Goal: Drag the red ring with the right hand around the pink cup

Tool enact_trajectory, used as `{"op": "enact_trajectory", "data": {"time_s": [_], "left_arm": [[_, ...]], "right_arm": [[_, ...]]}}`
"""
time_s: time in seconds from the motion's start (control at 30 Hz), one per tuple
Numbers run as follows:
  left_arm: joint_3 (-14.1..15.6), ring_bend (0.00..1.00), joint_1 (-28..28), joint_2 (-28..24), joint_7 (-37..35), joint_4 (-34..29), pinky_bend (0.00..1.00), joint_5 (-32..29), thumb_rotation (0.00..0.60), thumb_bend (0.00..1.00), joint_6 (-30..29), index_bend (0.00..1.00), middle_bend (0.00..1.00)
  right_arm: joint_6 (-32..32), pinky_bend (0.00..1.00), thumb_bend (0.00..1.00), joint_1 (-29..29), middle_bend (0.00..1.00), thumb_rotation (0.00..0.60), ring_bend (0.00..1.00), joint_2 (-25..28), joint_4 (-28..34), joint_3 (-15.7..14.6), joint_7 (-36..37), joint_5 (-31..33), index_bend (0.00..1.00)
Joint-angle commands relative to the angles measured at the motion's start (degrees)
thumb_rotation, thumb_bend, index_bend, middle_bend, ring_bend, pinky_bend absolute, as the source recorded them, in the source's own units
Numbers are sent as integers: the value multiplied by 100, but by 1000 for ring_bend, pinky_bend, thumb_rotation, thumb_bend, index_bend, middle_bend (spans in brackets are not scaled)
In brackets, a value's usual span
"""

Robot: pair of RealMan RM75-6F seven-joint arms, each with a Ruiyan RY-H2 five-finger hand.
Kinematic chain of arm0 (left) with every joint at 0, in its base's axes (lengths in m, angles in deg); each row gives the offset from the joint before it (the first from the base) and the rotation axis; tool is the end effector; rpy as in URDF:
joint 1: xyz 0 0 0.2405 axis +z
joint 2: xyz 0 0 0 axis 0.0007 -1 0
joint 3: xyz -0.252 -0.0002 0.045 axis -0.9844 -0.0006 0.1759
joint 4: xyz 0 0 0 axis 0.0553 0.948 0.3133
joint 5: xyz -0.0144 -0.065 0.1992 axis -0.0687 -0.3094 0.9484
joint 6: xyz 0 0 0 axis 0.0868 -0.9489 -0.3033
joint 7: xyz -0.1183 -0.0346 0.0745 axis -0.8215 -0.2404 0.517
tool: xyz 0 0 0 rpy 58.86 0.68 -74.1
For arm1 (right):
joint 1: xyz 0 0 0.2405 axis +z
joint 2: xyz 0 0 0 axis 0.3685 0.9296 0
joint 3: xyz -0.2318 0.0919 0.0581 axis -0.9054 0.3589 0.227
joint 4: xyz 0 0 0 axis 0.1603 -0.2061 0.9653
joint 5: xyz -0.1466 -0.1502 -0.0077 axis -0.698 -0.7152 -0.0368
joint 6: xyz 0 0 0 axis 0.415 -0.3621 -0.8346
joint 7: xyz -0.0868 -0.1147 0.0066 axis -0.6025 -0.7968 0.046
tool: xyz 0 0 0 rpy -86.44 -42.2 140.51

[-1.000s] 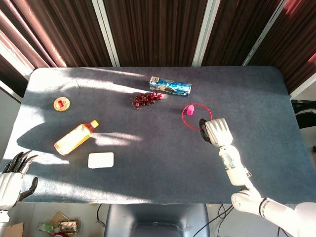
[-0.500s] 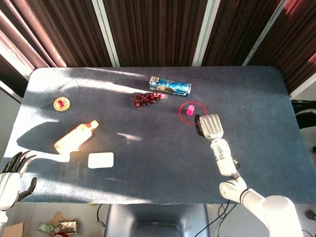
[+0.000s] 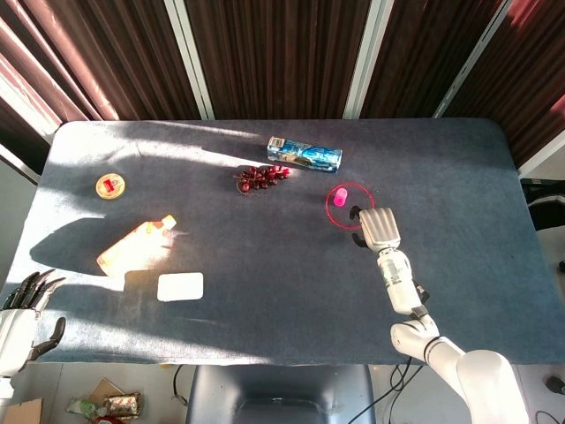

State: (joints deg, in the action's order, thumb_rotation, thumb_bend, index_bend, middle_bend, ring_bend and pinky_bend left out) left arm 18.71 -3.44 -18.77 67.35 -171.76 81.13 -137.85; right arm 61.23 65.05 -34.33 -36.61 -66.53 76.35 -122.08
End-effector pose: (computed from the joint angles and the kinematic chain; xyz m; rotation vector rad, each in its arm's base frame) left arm -0.3046 0.1614 0.1635 -1.4209 -0.9564 -0.9307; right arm -0.2339 -0.4157 -0.0381 1.5803 -0.8649 0.8468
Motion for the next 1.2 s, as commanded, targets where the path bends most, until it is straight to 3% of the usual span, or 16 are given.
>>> {"op": "enact_trajectory", "data": {"time_s": [0.03, 0.2, 0.37, 0.57, 0.7, 0.83, 0.93, 1.07, 1.2], "left_arm": [[-1, 0, 0, 0, 1, 0, 189, -1, 600, 468, -1, 177, 77], [3, 0, 0, 0, 5, 0, 189, 8, 600, 468, 0, 177, 77], [10, 0, -5, 4, 28, 2, 189, 17, 600, 469, 13, 177, 77], [27, 0, -10, 9, 93, -11, 189, 23, 600, 469, 40, 177, 77], [24, 0, -1, 12, 124, -27, 189, 24, 600, 467, 19, 177, 77], [21, 0, -15, 20, 186, -43, 189, -38, 600, 468, 84, 177, 77], [15, 0, -21, 20, 219, -62, 189, -49, 600, 468, 95, 176, 77], [0, 0, -30, 37, 232, -57, 189, -68, 600, 469, 103, 177, 77], [-27, 0, -60, 55, 271, -58, 189, -146, 600, 469, 172, 177, 77]], "right_arm": [[0, 1000, 241, -1, 869, 600, 1000, 0, -1, -1, -3, 5, 440], [63, 1000, 99, -50, 870, 600, 1000, 88, 163, 26, -4, 54, 278], [772, 999, 56, -339, 870, 600, 1000, 557, 1208, -46, -132, -137, 130], [2193, 906, 34, -1045, 833, 600, 939, 1455, 3071, -389, -1004, -662, 241], [2868, 856, 8, -1603, 761, 600, 877, 2162, 4316, -704, -1700, -900, 245], [3251, 758, 0, -2135, 615, 600, 722, 2929, 5290, -1119, -1816, -1129, 233], [3405, 610, 0, -2439, 485, 600, 558, 3314, 5589, -1383, -1782, -1243, 210], [3460, 338, 0, -2744, 334, 600, 357, 3603, 5669, -1677, -1556, -1337, 136], [3432, 260, 0, -2952, 227, 600, 222, 3741, 5593, -1868, -1263, -1398, 58]]}}
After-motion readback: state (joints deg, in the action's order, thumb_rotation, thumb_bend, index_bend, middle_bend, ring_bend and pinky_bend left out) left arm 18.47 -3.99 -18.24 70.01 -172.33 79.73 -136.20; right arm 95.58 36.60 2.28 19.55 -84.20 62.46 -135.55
